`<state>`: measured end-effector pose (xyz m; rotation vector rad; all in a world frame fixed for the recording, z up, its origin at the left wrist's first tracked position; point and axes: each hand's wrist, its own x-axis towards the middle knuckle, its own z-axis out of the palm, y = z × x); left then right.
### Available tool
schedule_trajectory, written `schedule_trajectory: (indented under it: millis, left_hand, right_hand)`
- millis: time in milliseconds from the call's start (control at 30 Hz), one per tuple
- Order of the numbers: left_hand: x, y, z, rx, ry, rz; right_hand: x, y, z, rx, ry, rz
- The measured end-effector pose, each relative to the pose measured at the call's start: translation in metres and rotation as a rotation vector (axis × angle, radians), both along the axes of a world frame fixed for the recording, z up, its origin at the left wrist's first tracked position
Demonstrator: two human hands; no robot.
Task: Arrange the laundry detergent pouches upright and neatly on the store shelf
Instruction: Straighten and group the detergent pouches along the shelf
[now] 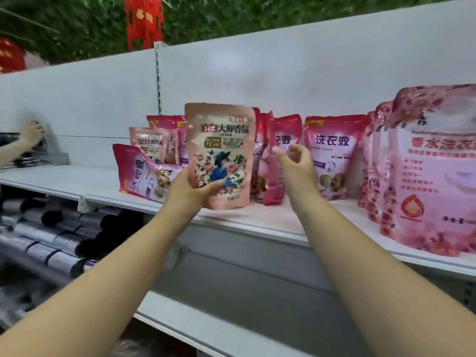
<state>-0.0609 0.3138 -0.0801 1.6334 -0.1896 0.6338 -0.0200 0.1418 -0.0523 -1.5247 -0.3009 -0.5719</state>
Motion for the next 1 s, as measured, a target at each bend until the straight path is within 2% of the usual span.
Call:
schedule_trajectory:
  millis: [100, 267, 400, 567, 600, 700, 767, 900, 1000]
  left_hand:
    - [0.017, 0.011, -0.013, 0.069, 0.037, 0.12]
    - [0.035, 0.01, -0.032, 0.082, 0.036, 0.23]
    - [0.032, 0.007, -0.026, 0.1, 0.044, 0.152]
    - [0.025, 0.002, -0.016, 0.075, 0.062, 0.106]
    - [0.026, -0.001, -0.015, 0.084, 0.062, 0.107]
    - [0.028, -0.012, -0.013, 0.078, 0.056, 0.068]
    - [0.031, -0.019, -0.012, 0.054, 0.039, 0.036]
    - [0.039, -0.017, -0.022, 0.11, -0.003, 0.124]
    - [0.041, -0.011, -0.027, 0.146, -0.003, 0.156]
  right_hand:
    - [0.025, -0.002, -0.012, -0.166, 0.161, 0.032]
    - [0.049, -0.005, -0.018, -0.35, 0.24, -0.085]
    - [0.058, -0.006, -0.02, -0.314, 0.244, -0.058]
    - [0.047, -0.032, -0.015, -0.044, 0.336, 0.1]
    - [0.043, -0.041, -0.015, -0.069, 0.351, 0.113]
    - [0.026, -0.056, -0.019, -0.423, 0.418, 0.049]
    - [0.023, -0.052, -0.021, -0.541, 0.444, -0.046]
    - [0.036, -0.048, -0.02, -0.279, 0.314, -0.093]
    - [0.038, -0.054, -0.014, -0.178, 0.251, -0.138]
